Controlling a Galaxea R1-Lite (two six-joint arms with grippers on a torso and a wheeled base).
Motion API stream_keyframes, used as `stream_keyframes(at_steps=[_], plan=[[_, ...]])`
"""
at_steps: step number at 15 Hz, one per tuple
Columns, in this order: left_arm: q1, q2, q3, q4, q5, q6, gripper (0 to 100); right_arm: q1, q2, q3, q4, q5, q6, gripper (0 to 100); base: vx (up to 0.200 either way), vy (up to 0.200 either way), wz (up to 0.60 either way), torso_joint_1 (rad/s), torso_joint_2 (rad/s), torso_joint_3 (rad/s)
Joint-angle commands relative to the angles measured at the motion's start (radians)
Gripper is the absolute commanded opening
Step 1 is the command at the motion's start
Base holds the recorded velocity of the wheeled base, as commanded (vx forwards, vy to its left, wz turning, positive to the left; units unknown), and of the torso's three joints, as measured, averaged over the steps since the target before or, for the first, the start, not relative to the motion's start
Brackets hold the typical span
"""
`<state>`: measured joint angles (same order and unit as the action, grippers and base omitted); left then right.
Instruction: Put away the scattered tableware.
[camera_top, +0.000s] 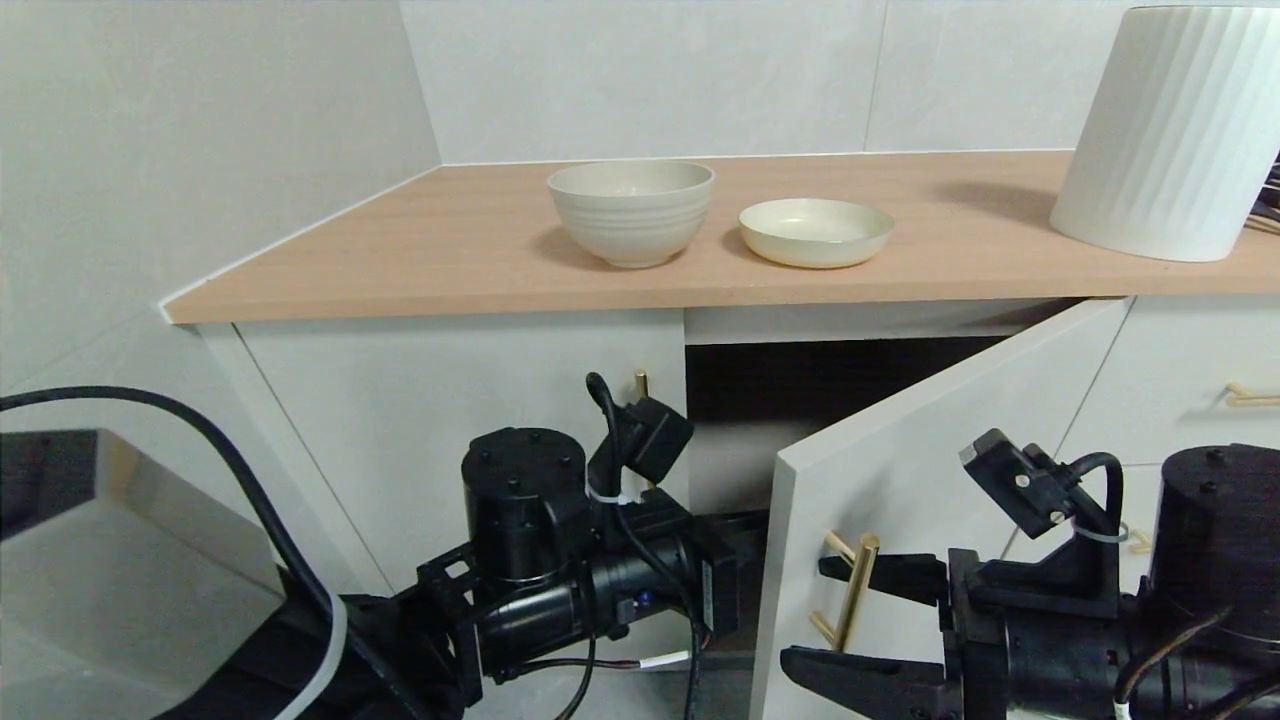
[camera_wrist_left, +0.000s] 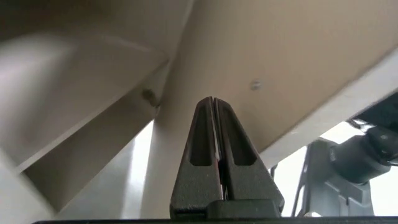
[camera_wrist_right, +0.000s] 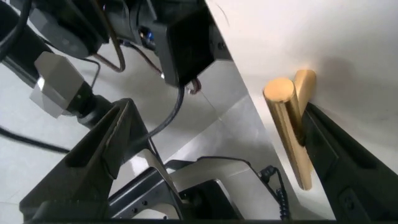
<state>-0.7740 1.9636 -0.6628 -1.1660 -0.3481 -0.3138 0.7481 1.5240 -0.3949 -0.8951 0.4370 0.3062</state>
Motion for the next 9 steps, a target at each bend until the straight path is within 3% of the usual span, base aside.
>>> stream_keyframes(at_steps=[1, 6, 9], plan=[[-0.010, 0.043, -0.003, -0.017, 0.000, -0.004, 0, -0.019, -0.010, 0.004, 0.002, -0.027, -0.006, 100, 0.000, 0.000, 0.00, 0.000, 0.00, 0.000], [-0.021, 0.040, -0.018, -0.024, 0.003, -0.005, 0, -0.101, -0.048, 0.002, 0.015, -0.044, -0.056, 100, 0.000, 0.000, 0.00, 0.000, 0.00, 0.000], [-0.021, 0.043, -0.031, -0.024, 0.027, -0.005, 0, -0.179, -0.140, 0.024, 0.162, -0.058, -0.056, 100, 0.000, 0.000, 0.00, 0.000, 0.00, 0.000]])
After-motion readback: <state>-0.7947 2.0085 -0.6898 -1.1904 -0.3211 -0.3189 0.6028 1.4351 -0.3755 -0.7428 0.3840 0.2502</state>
